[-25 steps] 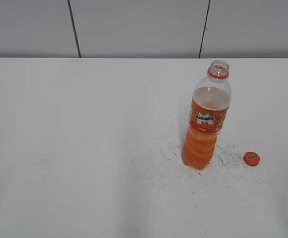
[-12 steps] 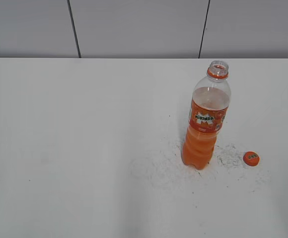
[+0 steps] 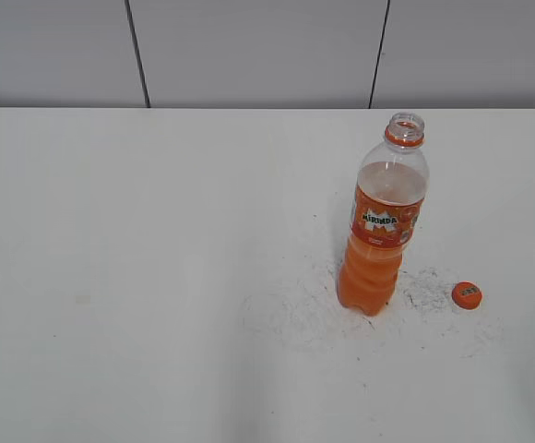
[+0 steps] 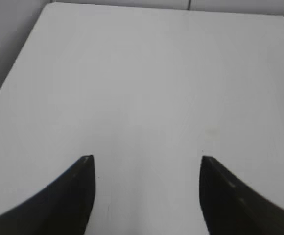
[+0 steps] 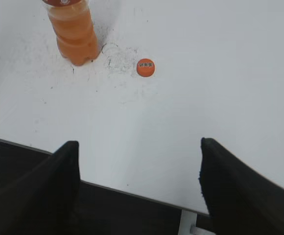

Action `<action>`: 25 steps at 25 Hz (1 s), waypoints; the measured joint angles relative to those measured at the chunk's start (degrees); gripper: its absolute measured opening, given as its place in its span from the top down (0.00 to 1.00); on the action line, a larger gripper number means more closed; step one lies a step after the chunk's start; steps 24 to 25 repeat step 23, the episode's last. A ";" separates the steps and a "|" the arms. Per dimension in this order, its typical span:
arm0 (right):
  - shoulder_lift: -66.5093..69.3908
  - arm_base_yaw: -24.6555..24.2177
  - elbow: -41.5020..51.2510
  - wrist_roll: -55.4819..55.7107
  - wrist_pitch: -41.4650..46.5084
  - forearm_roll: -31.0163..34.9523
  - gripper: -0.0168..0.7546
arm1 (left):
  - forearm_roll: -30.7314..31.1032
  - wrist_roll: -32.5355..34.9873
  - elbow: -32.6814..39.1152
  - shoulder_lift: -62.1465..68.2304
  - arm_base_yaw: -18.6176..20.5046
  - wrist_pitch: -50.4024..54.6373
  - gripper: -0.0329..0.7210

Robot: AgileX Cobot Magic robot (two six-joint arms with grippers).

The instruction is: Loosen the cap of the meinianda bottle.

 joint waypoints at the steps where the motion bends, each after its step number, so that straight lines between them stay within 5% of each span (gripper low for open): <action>1: -1.01 0.00 0.00 0.00 0.00 0.00 0.25 | 0.00 0.00 0.00 -0.73 1.28 0.00 0.28; 7: -4.36 0.00 0.19 0.00 0.00 0.10 0.25 | 0.00 0.00 0.00 -3.01 5.63 -0.04 0.28; 25: -4.40 0.00 0.19 0.00 0.00 0.12 0.25 | 0.00 0.00 0.00 -3.28 6.36 -0.06 0.28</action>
